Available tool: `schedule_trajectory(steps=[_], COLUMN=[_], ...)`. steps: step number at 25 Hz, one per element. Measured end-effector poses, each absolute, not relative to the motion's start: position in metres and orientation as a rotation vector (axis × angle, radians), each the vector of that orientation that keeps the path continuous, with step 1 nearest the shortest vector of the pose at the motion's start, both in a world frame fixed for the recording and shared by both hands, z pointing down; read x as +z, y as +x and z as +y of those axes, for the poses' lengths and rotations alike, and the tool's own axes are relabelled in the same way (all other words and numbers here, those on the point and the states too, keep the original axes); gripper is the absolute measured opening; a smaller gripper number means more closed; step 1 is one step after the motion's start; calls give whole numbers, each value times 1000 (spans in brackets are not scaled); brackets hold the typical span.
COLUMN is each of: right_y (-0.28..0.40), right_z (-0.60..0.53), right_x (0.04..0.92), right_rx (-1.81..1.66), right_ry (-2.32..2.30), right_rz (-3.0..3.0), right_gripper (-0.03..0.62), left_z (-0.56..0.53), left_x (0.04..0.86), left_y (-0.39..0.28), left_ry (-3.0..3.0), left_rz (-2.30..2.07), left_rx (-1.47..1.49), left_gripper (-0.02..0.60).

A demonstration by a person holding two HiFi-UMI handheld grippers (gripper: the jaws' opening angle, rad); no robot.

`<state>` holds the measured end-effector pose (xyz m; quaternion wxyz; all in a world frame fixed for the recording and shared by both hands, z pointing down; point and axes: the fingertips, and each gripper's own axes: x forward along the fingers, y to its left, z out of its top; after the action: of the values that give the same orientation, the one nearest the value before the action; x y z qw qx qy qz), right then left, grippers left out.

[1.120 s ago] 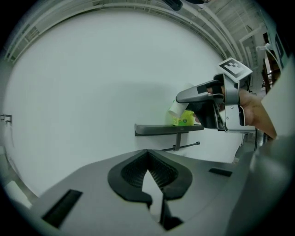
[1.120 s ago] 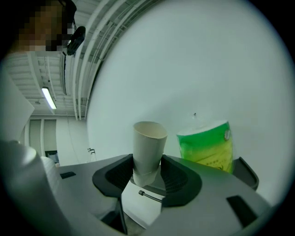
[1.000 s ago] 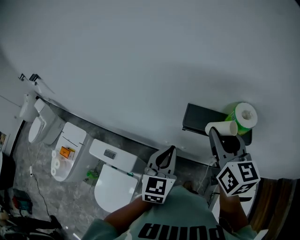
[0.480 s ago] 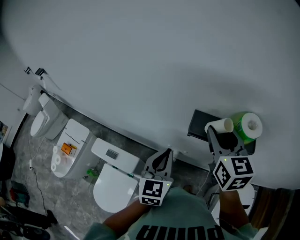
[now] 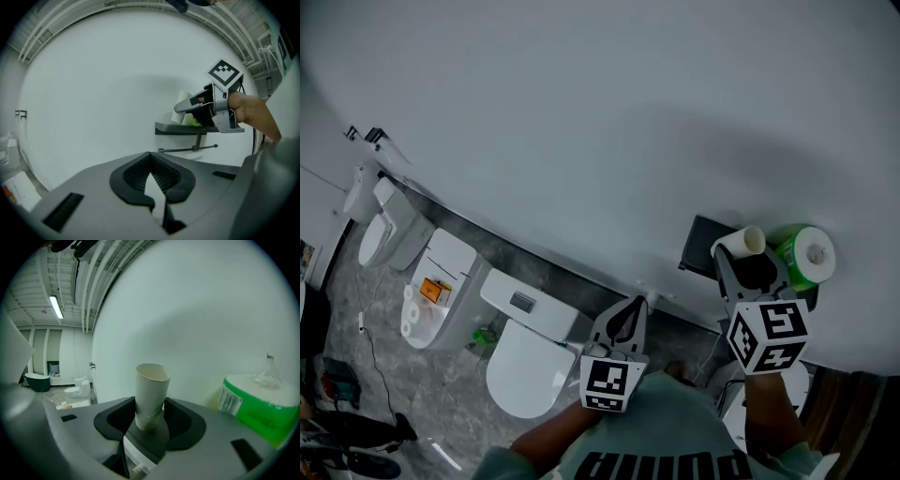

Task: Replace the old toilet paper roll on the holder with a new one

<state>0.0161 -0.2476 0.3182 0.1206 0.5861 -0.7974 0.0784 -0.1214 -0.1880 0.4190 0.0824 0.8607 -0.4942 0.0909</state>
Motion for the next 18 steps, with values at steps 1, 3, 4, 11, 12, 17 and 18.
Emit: schedule_trajectory(steps=[1, 3, 4, 11, 12, 17, 18], right_y=[15, 13, 12, 6, 5, 7, 8], right_z=[-249, -252, -252, -256, -255, -250, -248], right_x=[319, 321, 322, 327, 326, 321, 320], right_rx=[226, 217, 213, 217, 221, 204, 200], right_ry=[1706, 1698, 1693, 1659, 1658, 1694, 1708], right_rz=[-2320, -2301, -2291, -2242, -2242, -2231, -2228], right_gripper=[195, 195, 195, 195, 196, 196, 196], left_z=[-189, -190, -191, -193, -193, -192, -192], left_x=[420, 422, 423, 422, 422, 420, 419], left_y=[-122, -122, -122, -124, -124, -125, -125], left_ry=[2567, 2562, 2561, 2558, 2559, 2570, 2572], left_rz=[-1473, -1468, -1465, -1451, -1448, -1436, -1432], left_rx=[270, 265, 262, 227, 223, 207, 206], left_gripper=[6, 6, 6, 6, 6, 6, 6])
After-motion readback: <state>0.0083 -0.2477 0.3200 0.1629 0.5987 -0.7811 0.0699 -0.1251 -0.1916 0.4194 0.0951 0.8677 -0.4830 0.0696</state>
